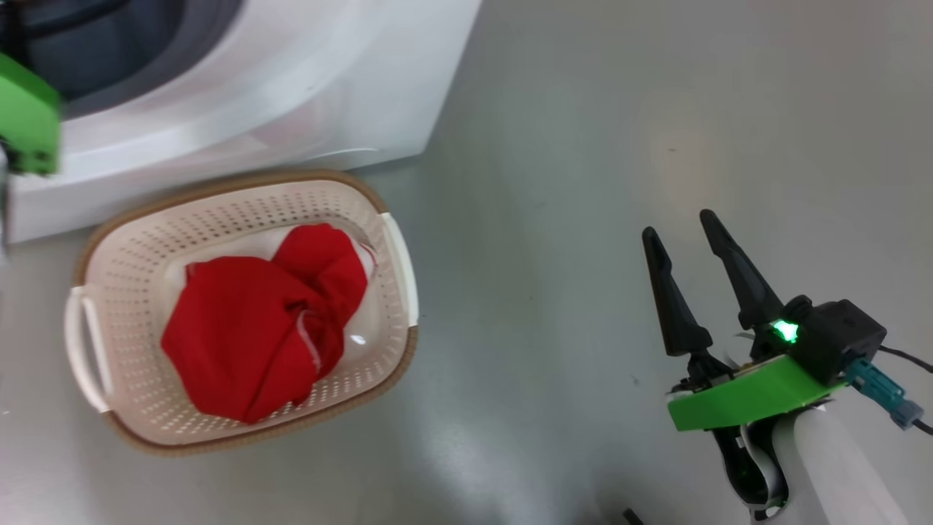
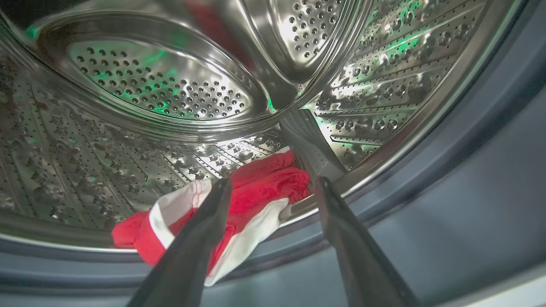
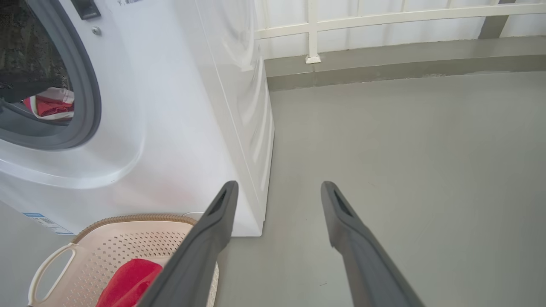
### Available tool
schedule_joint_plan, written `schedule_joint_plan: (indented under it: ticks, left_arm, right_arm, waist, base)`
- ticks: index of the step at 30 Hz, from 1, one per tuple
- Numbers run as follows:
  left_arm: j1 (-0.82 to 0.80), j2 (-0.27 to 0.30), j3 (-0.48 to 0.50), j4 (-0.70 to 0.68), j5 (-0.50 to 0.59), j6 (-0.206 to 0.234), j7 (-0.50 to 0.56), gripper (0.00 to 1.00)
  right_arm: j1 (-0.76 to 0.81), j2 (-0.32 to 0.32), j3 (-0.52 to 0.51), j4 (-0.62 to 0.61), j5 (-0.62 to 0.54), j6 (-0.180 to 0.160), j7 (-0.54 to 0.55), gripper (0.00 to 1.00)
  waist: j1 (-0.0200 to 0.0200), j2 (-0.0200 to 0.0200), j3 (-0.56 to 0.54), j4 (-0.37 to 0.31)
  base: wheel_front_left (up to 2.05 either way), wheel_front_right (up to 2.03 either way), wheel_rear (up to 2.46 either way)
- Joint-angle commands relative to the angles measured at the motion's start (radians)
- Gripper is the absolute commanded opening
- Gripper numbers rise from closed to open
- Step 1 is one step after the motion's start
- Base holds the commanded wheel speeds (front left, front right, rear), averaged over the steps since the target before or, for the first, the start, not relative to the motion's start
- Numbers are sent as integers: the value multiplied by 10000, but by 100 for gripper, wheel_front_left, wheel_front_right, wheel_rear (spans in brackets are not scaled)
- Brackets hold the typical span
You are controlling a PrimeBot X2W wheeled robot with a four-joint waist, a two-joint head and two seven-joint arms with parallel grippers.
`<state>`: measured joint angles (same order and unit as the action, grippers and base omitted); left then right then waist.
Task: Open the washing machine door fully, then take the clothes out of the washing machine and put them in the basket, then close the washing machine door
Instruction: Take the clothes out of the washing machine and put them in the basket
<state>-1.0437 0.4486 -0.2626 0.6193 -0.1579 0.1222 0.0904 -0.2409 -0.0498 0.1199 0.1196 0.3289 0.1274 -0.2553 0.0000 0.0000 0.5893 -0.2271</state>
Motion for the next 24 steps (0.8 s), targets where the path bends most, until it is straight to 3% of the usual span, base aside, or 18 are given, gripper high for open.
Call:
schedule_joint_plan:
  ticks: [1, 7, 15, 24]
  left_arm:
    - [-282, 656, 209, -222, 172, -32, 140, 100]
    - [-1009, 1578, -39, -139, 617, -327, 1294, 100]
    - [-1640, 2349, -55, -91, 615, -712, 2937, 100]
    - [-1853, 2656, 177, -449, 376, -354, 4825, 100]
  right_arm:
    - [-75, -7, 268, -179, 162, 33, -64, 100]
    - [-267, -6, 578, -104, 574, 33, -64, 100]
    - [-449, -6, 822, -81, 886, 33, -64, 100]
    - [-585, -5, 860, -110, 998, 33, -64, 100]
  waist:
    - [0, 0, 200, -283]
    - [0, 0, 501, -757]
    - [0, 0, 865, -1107]
    - [0, 0, 1062, -1175]
  base:
    - [0, 0, 0]
    - [0, 0, 0]
    - [0, 0, 0]
    - [0, 0, 0]
